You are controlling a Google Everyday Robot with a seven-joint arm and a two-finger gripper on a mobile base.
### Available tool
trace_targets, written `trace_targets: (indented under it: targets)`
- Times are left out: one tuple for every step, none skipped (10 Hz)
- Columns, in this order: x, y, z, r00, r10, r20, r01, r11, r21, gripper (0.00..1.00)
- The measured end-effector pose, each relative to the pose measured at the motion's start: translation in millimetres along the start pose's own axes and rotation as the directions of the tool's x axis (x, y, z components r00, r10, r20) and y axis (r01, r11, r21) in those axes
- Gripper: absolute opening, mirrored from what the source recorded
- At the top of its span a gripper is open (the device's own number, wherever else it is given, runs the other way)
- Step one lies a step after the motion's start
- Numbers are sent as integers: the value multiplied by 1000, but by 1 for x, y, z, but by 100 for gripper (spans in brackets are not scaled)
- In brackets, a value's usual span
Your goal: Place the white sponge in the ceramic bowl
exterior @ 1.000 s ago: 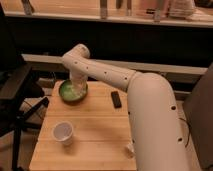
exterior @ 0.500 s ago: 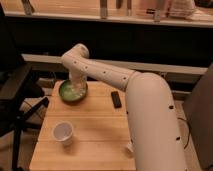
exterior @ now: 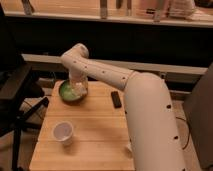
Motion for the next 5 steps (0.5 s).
trace_targets:
  targets:
    - [1,0,0,1000,-1,-1,1,1000,0,80]
    - [2,0,1,1000,-1,-1,1,1000,1,80]
    - [2,0,1,1000,-1,-1,1,1000,0,80]
    - [1,-1,1,1000,-3,-1,3,1000,0,80]
    - [1,-2,2,1000,-6,-2,6,1000,1,80]
